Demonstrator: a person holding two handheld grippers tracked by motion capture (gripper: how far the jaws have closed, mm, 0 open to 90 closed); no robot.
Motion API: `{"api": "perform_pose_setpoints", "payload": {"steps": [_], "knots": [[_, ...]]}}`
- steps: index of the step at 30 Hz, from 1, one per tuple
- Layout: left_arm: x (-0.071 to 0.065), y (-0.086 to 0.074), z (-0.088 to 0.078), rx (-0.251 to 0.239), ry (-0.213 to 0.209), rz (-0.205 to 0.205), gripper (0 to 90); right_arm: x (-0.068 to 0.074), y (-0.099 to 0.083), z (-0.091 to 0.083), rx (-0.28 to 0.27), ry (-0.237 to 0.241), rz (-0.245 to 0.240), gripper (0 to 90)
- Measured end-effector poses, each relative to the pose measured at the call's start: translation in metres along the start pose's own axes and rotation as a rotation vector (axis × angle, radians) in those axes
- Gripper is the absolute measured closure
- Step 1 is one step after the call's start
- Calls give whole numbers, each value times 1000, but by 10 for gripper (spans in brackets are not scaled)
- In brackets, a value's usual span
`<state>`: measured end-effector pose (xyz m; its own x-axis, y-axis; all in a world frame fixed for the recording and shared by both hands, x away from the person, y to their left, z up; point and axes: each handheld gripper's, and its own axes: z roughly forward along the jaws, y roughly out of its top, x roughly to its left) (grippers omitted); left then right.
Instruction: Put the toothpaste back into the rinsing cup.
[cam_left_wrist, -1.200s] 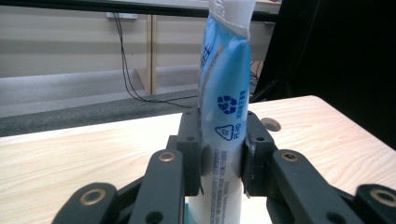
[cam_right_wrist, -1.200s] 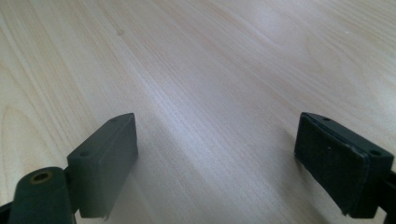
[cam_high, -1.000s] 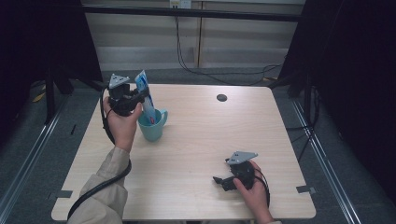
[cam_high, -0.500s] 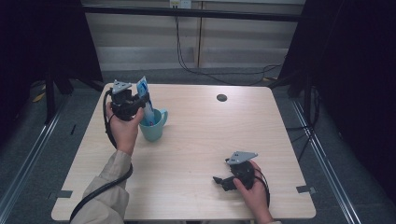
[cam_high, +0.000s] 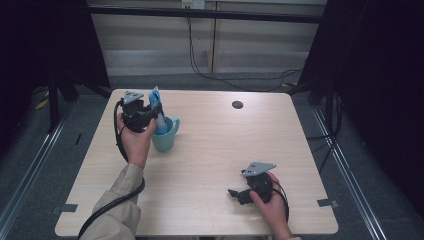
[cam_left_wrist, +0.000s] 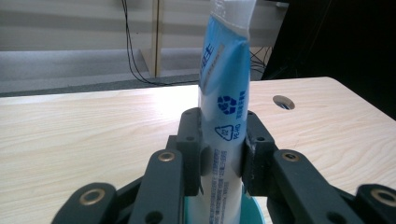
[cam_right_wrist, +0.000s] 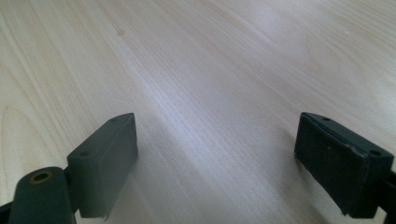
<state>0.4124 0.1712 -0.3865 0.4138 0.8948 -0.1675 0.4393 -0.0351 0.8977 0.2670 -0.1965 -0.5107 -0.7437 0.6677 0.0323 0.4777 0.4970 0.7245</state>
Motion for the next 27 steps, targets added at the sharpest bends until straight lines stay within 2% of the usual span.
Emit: {"api": "perform_pose_setpoints", "payload": {"steps": [15,27], "knots": [[5,-10,5,22,4,-36,730,0,0,0,1,0,1,128],[8,-10,5,20,6,-30,725,0,0,0,0,0,0,128]]}}
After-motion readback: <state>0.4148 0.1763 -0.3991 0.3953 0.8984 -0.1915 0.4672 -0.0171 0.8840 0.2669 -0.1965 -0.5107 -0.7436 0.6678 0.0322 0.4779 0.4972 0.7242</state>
